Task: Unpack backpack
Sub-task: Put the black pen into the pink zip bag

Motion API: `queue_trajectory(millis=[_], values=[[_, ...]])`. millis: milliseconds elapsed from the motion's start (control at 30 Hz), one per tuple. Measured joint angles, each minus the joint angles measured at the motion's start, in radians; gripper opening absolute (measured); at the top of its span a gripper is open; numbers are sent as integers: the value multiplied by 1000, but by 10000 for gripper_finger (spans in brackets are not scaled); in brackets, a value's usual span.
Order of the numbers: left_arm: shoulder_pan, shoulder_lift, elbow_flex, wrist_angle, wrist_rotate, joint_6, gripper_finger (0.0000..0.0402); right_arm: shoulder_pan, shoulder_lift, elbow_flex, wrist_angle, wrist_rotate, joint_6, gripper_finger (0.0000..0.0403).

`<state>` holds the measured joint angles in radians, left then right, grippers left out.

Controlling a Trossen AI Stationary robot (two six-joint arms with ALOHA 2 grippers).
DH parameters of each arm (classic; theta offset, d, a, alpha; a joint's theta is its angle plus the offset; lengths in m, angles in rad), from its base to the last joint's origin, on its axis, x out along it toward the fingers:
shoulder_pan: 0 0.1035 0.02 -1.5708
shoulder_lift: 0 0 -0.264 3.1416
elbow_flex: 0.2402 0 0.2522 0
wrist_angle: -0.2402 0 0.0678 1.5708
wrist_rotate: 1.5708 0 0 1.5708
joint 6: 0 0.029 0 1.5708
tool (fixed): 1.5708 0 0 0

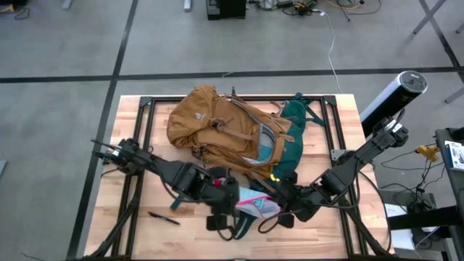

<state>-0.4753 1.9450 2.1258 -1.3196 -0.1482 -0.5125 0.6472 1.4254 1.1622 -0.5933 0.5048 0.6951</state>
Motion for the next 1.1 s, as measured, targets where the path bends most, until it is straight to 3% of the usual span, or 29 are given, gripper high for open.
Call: queue_trajectory(millis=[233, 333, 467, 600, 700, 800, 867, 967, 1100], values=[[-172, -2, -24, -229, -2, -287, 112, -2, 0, 0, -43, -9, -40, 1], [-252, -13, -68, -245, -20, -421, 128, 1, 0, 0, -45, -30, -59, 0], [-322, -70, -194, -232, -36, -657, 142, 3, 0, 0, -46, -45, -86, 0], [-412, -161, -379, -113, -135, -918, 150, 3, 0, -1, -46, -64, -117, 0], [-481, -254, -540, -41, -241, -1212, 153, 3, 0, -2, -47, -67, -121, 0], [-533, -298, -683, -2, -221, -1496, 152, 3, -1, -2, -48, -68, -124, 0], [-551, -310, -755, 49, -110, -1533, 149, 3, -1, -2, -48, -70, -132, 0], [-559, -311, -831, 121, 65, -1421, 143, 5, -2, -2, -58, -91, -139, 0], [-538, -307, -901, 134, 157, -1240, 138, 5, -2, -2, -61, -96, -146, 0]])
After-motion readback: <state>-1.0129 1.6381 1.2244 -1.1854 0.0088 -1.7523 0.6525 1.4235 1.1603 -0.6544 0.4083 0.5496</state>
